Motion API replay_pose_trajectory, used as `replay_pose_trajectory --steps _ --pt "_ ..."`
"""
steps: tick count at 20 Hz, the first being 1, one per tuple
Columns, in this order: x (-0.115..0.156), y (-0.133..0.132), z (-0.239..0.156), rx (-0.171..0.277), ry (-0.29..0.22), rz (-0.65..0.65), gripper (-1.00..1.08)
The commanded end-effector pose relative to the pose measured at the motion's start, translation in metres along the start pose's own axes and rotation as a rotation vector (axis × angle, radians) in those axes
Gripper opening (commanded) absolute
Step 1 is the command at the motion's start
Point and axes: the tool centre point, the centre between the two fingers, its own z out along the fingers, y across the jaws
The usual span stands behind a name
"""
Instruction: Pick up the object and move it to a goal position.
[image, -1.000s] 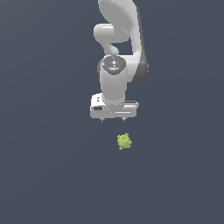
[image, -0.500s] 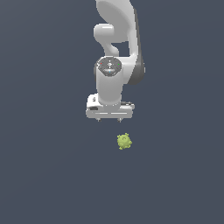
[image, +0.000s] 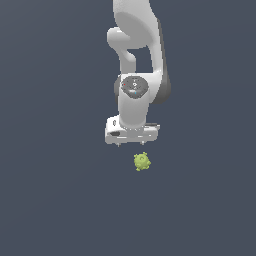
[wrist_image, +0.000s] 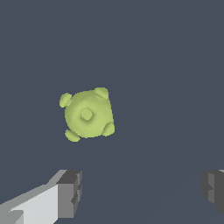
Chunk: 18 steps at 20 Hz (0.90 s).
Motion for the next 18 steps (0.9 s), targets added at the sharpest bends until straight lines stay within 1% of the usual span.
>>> replay_pose_trajectory --steps 1,5,9,13,18 --pt "0.011 -0.012 0.009 0.002 0.006 -0.044 1.0" --pt "0.027 -0.03 0.025 0.007 0.016 -0.114 1.0" --pt "0.037 -0.043 0.036 0.012 0.024 -0.159 1.0" --pt "0.042 -0.05 0.042 0.015 0.027 -0.182 1.0" --pt "0.041 -0.05 0.043 0.015 0.026 -0.181 1.0"
